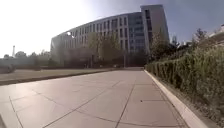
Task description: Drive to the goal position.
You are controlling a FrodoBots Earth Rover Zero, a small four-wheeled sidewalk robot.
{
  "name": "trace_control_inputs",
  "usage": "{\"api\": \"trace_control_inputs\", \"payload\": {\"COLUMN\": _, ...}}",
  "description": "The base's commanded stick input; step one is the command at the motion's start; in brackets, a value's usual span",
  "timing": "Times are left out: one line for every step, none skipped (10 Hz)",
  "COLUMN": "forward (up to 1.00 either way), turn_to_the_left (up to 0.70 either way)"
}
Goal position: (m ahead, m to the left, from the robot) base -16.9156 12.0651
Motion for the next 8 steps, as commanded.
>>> {"api": "trace_control_inputs", "payload": {"forward": 0.04, "turn_to_the_left": 0.0}}
{"api": "trace_control_inputs", "payload": {"forward": 0.04, "turn_to_the_left": 0.0}}
{"api": "trace_control_inputs", "payload": {"forward": 0.04, "turn_to_the_left": 0.0}}
{"api": "trace_control_inputs", "payload": {"forward": 0.04, "turn_to_the_left": 0.0}}
{"api": "trace_control_inputs", "payload": {"forward": 0.04, "turn_to_the_left": 0.0}}
{"api": "trace_control_inputs", "payload": {"forward": 0.04, "turn_to_the_left": 0.0}}
{"api": "trace_control_inputs", "payload": {"forward": 0.04, "turn_to_the_left": 0.0}}
{"api": "trace_control_inputs", "payload": {"forward": 0.04, "turn_to_the_left": 0.0}}
